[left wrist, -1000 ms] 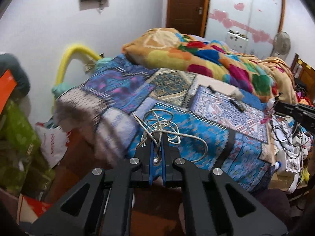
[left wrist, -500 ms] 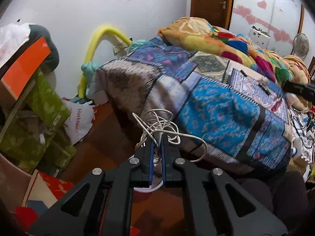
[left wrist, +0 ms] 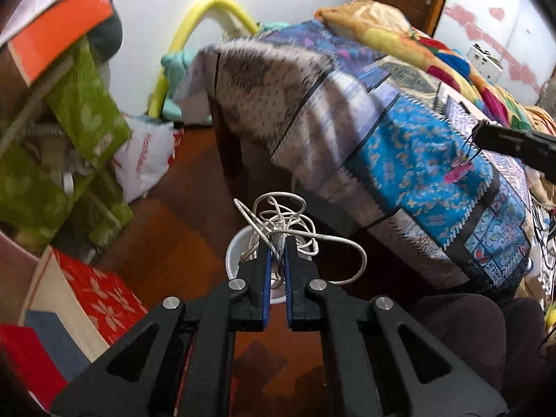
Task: Collect trash
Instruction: 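Carry the cable with the left gripper while the right carries its item over the bucket, then open both grippers above the white bucket to drop the items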
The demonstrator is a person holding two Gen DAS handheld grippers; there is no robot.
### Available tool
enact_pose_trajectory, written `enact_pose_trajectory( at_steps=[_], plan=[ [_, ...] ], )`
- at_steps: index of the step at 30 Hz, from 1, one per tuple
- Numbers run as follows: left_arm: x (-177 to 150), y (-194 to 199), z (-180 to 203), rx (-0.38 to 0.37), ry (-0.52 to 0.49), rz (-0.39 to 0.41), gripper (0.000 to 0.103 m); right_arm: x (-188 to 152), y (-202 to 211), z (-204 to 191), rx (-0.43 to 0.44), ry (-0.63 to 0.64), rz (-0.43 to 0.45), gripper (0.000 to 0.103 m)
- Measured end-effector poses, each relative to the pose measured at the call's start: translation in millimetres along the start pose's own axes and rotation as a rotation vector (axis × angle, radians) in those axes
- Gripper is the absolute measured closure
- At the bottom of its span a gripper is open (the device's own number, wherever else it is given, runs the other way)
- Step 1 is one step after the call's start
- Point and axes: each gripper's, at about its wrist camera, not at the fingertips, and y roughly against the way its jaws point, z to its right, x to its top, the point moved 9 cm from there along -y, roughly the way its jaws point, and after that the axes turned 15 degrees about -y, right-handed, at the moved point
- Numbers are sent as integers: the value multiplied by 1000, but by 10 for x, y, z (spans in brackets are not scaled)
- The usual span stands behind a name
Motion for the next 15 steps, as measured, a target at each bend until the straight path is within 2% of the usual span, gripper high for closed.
enact_pose_trajectory(
  at_steps=[5, 15],
  plan=[
    [-179, -339, -92, -22, 78, -55, 97, -149, -430, -88, -2, 23, -90, 102],
    [-496, -1021, -142, -118, 215, -171, 97, -414, -1233, -108, -8, 54, -266, 102]
  ],
)
